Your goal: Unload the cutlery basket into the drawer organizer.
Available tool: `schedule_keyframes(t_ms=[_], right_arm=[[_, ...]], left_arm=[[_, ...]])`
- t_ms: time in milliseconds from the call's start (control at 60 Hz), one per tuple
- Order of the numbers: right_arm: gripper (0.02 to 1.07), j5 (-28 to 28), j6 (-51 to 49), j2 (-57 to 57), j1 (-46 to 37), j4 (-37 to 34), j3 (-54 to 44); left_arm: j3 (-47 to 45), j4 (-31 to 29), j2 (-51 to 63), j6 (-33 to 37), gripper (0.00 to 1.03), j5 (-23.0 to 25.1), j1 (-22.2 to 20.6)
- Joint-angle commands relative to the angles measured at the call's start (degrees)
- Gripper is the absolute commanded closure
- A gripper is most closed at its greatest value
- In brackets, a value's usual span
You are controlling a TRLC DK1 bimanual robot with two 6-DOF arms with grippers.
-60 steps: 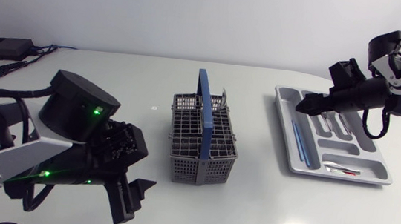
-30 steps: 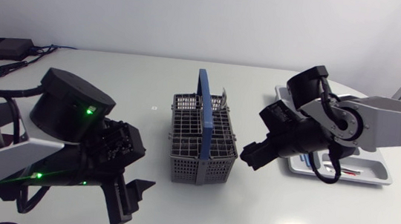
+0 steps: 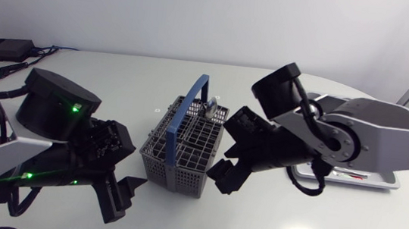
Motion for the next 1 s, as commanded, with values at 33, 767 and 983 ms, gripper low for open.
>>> schedule_keyframes(t_ms=[33,767,983], right_arm=[[0.21,-1.0,-1.7,-3.8,-4.7,-1.1,1.9],[0.21,-3.2,2.9,22.6,-21.9,13.7,19.1],[0.21,-3.4,5.4,32.8,-21.8,11.5,29.3]], left_arm=[[-2.4,0.9,1.2,1.9,0.05,-0.1,2.5],[1.7,14.8,19.1,2.3,0.06,-4.8,10.9],[4.4,16.8,22.9,2.4,0.06,-4.8,13.2]])
